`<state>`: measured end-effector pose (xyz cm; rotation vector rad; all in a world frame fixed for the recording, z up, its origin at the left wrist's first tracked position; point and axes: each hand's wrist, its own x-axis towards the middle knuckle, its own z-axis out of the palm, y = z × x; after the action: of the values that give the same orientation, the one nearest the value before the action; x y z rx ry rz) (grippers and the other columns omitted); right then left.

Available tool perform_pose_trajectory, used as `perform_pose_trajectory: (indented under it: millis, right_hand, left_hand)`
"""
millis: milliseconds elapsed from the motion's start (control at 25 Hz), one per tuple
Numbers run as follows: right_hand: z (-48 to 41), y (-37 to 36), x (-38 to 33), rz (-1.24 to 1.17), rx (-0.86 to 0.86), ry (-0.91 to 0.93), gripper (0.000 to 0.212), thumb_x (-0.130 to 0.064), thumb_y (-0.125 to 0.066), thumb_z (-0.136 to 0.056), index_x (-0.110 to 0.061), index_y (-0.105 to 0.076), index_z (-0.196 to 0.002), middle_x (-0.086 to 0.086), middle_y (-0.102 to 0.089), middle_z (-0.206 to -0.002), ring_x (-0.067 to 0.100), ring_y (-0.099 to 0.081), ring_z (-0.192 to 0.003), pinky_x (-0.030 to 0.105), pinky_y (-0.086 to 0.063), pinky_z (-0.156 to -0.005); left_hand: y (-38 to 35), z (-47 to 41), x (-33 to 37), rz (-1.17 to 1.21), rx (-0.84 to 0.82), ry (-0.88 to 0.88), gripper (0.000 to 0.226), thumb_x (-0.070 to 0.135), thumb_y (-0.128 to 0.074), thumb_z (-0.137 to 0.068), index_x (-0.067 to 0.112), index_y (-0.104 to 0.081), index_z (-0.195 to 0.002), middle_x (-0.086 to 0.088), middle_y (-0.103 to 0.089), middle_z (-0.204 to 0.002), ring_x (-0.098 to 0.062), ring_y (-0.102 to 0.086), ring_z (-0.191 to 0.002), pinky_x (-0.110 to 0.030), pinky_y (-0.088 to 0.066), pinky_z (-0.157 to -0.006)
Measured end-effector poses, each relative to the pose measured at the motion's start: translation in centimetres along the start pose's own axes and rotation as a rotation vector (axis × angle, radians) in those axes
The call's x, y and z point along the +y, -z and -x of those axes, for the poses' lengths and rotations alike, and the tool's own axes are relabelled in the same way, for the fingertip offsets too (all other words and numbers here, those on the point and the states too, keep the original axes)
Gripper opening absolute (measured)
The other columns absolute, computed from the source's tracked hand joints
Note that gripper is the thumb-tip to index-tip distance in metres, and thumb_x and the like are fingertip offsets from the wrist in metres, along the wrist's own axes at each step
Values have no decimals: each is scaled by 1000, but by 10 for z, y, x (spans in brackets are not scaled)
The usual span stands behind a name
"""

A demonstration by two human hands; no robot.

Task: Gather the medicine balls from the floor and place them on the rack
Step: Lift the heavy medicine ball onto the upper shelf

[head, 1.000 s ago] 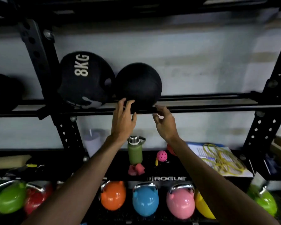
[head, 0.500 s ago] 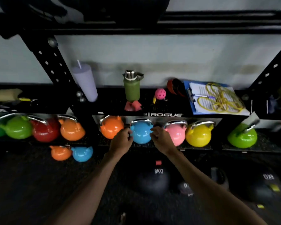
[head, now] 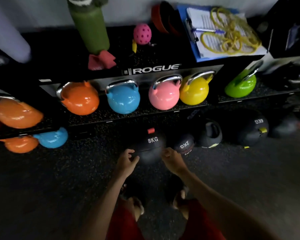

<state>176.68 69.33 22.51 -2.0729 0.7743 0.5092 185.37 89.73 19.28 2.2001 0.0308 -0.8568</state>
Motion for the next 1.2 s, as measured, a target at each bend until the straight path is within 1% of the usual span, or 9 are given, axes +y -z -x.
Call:
perform_pose_trajectory:
  millis: [160,240,360,560,640,720,840,1040,1200]
  right_hand:
    - [-73,-36,86,51,-54,-7,41,-46,-51,-90,-13,-69,-107,8,-70,-109,32,-69,-98,35,-51,-76]
    - [-122,-57,127,68,-57,-1,39,-41,-55,-90,-12,-65,-114,10,-69,-113,33,-68,-100,35,-51,-79]
    - [-189,-73,158,7,16,23,43,-33,-64,-91,-10,-57,-126,16,-65,-114,34,-64,-105,45,-52,-93]
    - [-313,-104,201,-82,93,106,65,-54,-60,-93,-23,-43,-147,15,-48,-139,28,-48,-131,37,-38,-114]
    - [-351,-118,219,-175,97,123,77,-67,-61,-86,-26,-40,-149,8,-49,-144,21,-47,-134,37,-37,-116]
    - [-371,-127,228,-338,77,83,87,-72,-65,-79,-30,-39,-149,-1,-54,-142,11,-54,-127,28,-48,-105]
    - [-395,-133,235,-506,-1,72,77,-50,-67,-90,-27,-32,-154,-6,-55,-136,6,-57,-117,9,-47,-85]
    - [-402,-138,243,-566,2,131,87,-69,-67,-76,-33,-39,-150,-4,-60,-136,8,-60,-117,21,-48,-98]
    - [-397,-147,248,-552,85,179,99,-85,-70,-60,-34,-49,-142,-7,-65,-130,9,-62,-118,35,-46,-110]
  left_hand:
    - [-56,-67,-60,85,34,83,42,28,-74,-88,13,-59,-125,-17,-59,-123,-30,-62,-106,-38,-51,-91]
    - [-82,-112,-96,137,82,120,50,34,-74,-88,15,-55,-130,-19,-56,-130,-31,-60,-112,-43,-51,-97]
    - [-113,-168,-138,203,155,159,69,52,-70,-87,20,-45,-142,-14,-45,-145,-29,-47,-132,-45,-42,-110]
    - [-162,-255,-207,446,306,182,99,79,-60,-77,24,-31,-154,-4,-32,-158,-25,-37,-142,-44,-37,-116]
    - [-179,-280,-235,583,354,195,93,74,-58,-82,25,-31,-155,0,-35,-157,-22,-40,-140,-41,-39,-114]
    - [-191,-297,-257,668,325,200,85,73,-59,-84,31,-34,-153,8,-41,-151,-17,-45,-134,-37,-40,-112]
    - [-201,-322,-280,777,228,170,98,88,-60,-68,43,-34,-151,11,-41,-154,-17,-46,-137,-46,-41,-114]
    - [-200,-322,-279,805,131,165,100,93,-58,-62,58,-20,-148,15,-33,-157,-21,-42,-138,-60,-42,-108]
    - [-206,-318,-286,868,146,88,96,86,-65,-65,52,-31,-148,15,-41,-154,-14,-46,-136,-46,-40,-114]
